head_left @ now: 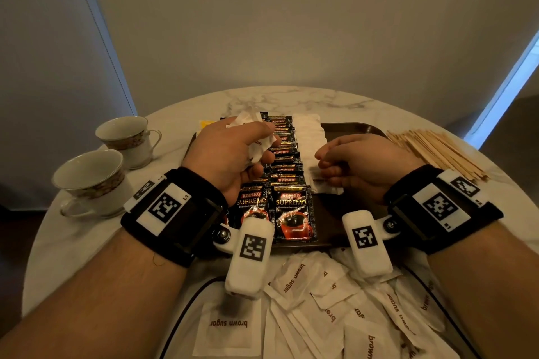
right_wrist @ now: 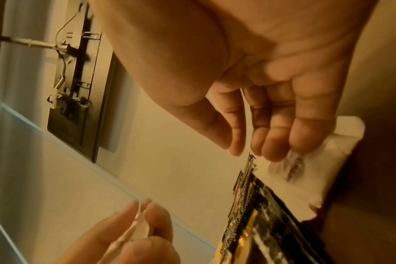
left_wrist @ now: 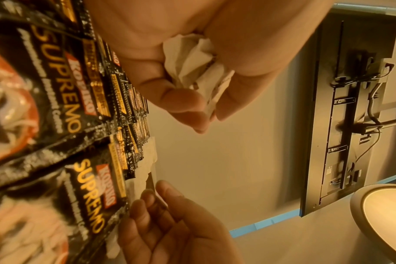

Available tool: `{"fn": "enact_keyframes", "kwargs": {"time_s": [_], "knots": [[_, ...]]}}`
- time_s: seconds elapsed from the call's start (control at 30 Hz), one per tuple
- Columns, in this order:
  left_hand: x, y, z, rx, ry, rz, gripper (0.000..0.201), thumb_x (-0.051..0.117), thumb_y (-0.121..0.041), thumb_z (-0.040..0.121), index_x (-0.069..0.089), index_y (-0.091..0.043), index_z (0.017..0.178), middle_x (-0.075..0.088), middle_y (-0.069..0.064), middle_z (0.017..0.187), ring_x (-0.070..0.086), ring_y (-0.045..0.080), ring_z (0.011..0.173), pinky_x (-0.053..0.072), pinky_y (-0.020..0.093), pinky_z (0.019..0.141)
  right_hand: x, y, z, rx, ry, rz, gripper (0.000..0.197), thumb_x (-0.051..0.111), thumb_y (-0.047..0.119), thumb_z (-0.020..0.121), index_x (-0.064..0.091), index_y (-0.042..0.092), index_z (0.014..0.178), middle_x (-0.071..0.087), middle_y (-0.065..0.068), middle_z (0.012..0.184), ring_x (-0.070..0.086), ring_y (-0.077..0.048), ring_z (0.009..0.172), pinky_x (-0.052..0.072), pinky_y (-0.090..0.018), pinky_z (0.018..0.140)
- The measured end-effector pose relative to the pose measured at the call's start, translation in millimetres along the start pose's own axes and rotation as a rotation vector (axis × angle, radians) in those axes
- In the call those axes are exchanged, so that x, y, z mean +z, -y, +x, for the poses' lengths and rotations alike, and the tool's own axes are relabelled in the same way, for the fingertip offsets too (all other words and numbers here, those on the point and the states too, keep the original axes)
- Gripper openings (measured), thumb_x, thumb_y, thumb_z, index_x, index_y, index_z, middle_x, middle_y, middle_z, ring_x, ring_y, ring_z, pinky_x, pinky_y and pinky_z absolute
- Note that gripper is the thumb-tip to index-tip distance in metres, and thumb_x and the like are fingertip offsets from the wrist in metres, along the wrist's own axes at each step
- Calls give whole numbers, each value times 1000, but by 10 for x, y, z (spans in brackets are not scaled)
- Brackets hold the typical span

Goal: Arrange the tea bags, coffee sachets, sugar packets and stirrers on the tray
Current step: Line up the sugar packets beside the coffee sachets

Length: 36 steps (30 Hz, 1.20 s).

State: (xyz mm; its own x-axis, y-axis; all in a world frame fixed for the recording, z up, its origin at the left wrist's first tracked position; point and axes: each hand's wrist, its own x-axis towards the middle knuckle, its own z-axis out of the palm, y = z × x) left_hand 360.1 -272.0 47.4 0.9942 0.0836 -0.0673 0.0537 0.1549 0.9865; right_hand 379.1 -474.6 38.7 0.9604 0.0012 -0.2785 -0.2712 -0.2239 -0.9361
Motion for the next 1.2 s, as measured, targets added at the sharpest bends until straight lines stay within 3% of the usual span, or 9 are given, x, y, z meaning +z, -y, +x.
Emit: {"fn": "enact_keyframes", "kwargs": {"time_s": [0.17,0.27,0.43,0.53,0.67,0.8,0.97,1.1,1.2], "knots": [[2,-7,-11,2,-11,1,13,70,-18,94,70,-9,104,74,5,82,62,11,54,42,21,42,-48,21,1,-30,-111,94,11,63,12,97,71,10,104,70,-11,109,68,-20,93,56,-36,88],[-5,-18,-14,-1,-19,-11,15,71,-17,94,71,-9,106,74,6,83,62,11,55,42,21,42,-29,33,-17,-53,-143,206,48,73,26,84,65,11,129,61,-15,139,58,-32,130,44,-48,111],[7,-26,-30,-7,-17,-5,10,70,-18,94,70,-12,102,74,4,81,62,10,55,43,21,43,96,-11,65,4,-119,380,56,67,28,93,53,16,146,43,-7,158,38,-24,146,32,-44,113],[5,-31,-35,-4,-17,-2,11,70,-18,94,70,-11,103,74,3,80,62,10,55,43,21,43,115,-27,78,23,-139,378,50,60,24,99,51,14,147,46,-7,155,46,-24,139,38,-36,100],[10,-47,-43,-10,-12,-19,9,69,-17,94,70,-11,102,74,4,81,61,11,56,43,21,43,126,-29,62,20,-120,420,41,56,23,102,55,13,142,62,1,117,59,-12,92,46,-24,70],[21,-56,-68,-68,61,-71,15,55,-8,95,65,-2,105,75,13,87,62,16,57,45,23,43,111,-28,75,-42,-172,380,45,62,23,97,58,13,141,56,-4,146,48,-20,138,39,-36,105],[60,-54,-151,-73,209,-79,30,41,7,90,61,0,111,77,19,90,69,22,60,51,26,46,104,56,-56,-226,-82,457,21,64,12,94,73,10,113,73,-6,122,66,-18,120,46,-39,109],[53,-22,-162,-74,360,14,46,41,14,87,58,-2,127,74,23,98,69,28,66,50,29,46,173,44,-214,-270,198,290,20,70,21,92,75,7,106,74,-5,92,67,-18,82,54,-29,72],[39,2,-157,-115,452,60,60,48,9,70,58,-4,128,71,22,95,67,31,65,46,29,45,201,49,-268,-295,197,205,13,70,16,93,74,6,100,71,-4,78,61,-11,64,50,-23,60]]}}
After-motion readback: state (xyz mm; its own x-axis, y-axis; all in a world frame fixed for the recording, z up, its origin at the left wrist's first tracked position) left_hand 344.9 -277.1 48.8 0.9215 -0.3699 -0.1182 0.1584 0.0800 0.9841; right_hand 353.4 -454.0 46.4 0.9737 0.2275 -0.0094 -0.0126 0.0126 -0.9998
